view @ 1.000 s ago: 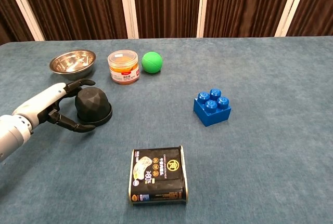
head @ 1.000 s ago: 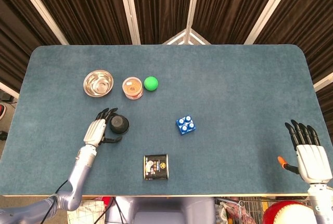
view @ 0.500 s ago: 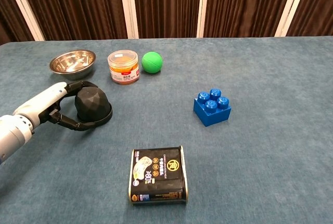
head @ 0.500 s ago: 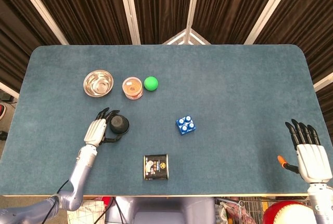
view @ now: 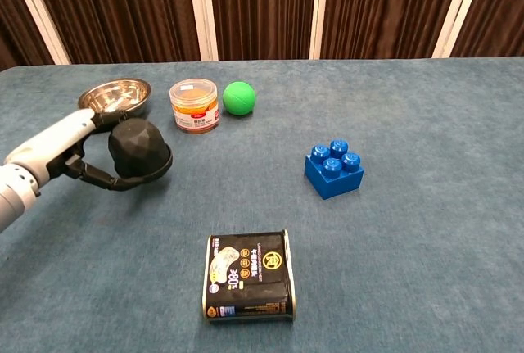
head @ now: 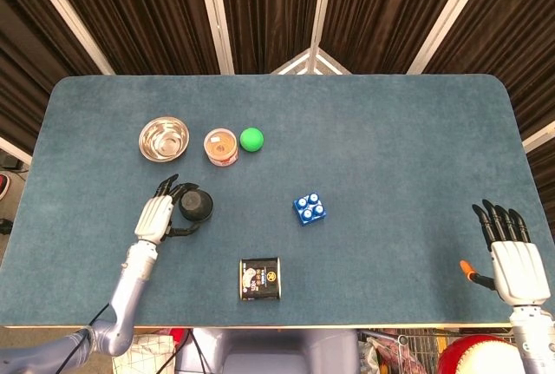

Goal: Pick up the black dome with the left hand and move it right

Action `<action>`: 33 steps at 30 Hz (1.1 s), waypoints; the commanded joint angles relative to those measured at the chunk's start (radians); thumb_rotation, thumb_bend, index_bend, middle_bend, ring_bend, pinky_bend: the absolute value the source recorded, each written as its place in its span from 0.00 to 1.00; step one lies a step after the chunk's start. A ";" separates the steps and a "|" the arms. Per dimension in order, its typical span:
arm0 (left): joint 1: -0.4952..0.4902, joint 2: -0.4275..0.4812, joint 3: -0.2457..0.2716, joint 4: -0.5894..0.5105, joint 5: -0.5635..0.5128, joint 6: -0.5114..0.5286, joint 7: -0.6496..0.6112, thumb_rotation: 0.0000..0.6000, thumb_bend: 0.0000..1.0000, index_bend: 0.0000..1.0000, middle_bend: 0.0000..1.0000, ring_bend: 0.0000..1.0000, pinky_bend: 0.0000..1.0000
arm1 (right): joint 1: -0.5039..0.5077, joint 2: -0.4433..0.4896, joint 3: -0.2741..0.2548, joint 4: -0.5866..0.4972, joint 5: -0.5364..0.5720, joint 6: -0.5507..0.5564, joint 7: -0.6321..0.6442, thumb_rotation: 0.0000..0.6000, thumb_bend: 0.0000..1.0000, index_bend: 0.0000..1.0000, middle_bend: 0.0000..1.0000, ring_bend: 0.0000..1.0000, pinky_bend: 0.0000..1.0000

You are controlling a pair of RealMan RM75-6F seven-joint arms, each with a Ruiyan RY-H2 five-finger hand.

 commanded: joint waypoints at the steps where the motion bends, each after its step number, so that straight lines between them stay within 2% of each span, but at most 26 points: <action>1: 0.005 0.053 0.010 -0.091 0.043 0.048 0.062 1.00 0.46 0.29 0.40 0.00 0.00 | -0.005 0.005 -0.004 -0.009 -0.007 0.008 -0.002 1.00 0.23 0.00 0.00 0.00 0.00; 7: -0.001 0.126 0.016 -0.227 0.114 0.124 0.265 1.00 0.46 0.29 0.40 0.00 0.00 | -0.010 0.010 -0.008 -0.020 -0.016 0.017 -0.004 1.00 0.23 0.00 0.00 0.00 0.00; 14: -0.021 0.178 0.018 -0.308 0.179 0.172 0.577 1.00 0.46 0.29 0.41 0.00 0.00 | -0.005 0.015 -0.002 -0.027 -0.008 0.011 -0.003 1.00 0.23 0.00 0.00 0.00 0.00; 21: -0.052 0.179 0.024 -0.272 0.294 0.229 0.938 1.00 0.47 0.30 0.42 0.00 0.00 | -0.005 0.016 -0.002 -0.020 -0.013 0.013 0.011 1.00 0.23 0.00 0.00 0.00 0.00; 24: -0.052 0.168 0.025 -0.267 0.307 0.240 1.021 1.00 0.47 0.31 0.43 0.00 0.00 | -0.005 0.012 -0.003 -0.020 -0.014 0.013 0.011 1.00 0.23 0.00 0.00 0.00 0.00; 26: -0.045 0.162 0.023 -0.291 0.280 0.234 0.999 1.00 0.46 0.31 0.43 0.00 0.00 | -0.006 0.011 -0.003 -0.019 -0.015 0.016 0.010 1.00 0.23 0.00 0.00 0.00 0.00; 28: -0.032 0.159 0.019 -0.358 0.206 0.201 0.880 1.00 0.47 0.32 0.42 0.00 0.00 | -0.006 0.014 -0.001 -0.019 -0.014 0.016 0.013 1.00 0.23 0.00 0.00 0.00 0.00; 31: -0.010 0.182 0.001 -0.515 0.048 0.110 0.632 1.00 0.46 0.34 0.42 0.00 0.00 | -0.006 0.013 -0.002 -0.020 -0.016 0.016 0.012 1.00 0.23 0.00 0.00 0.00 0.00; 33: -0.003 0.247 -0.040 -0.672 -0.098 -0.013 0.371 1.00 0.46 0.34 0.41 0.00 0.00 | -0.005 0.012 -0.002 -0.020 -0.017 0.016 0.011 1.00 0.23 0.00 0.00 0.00 0.00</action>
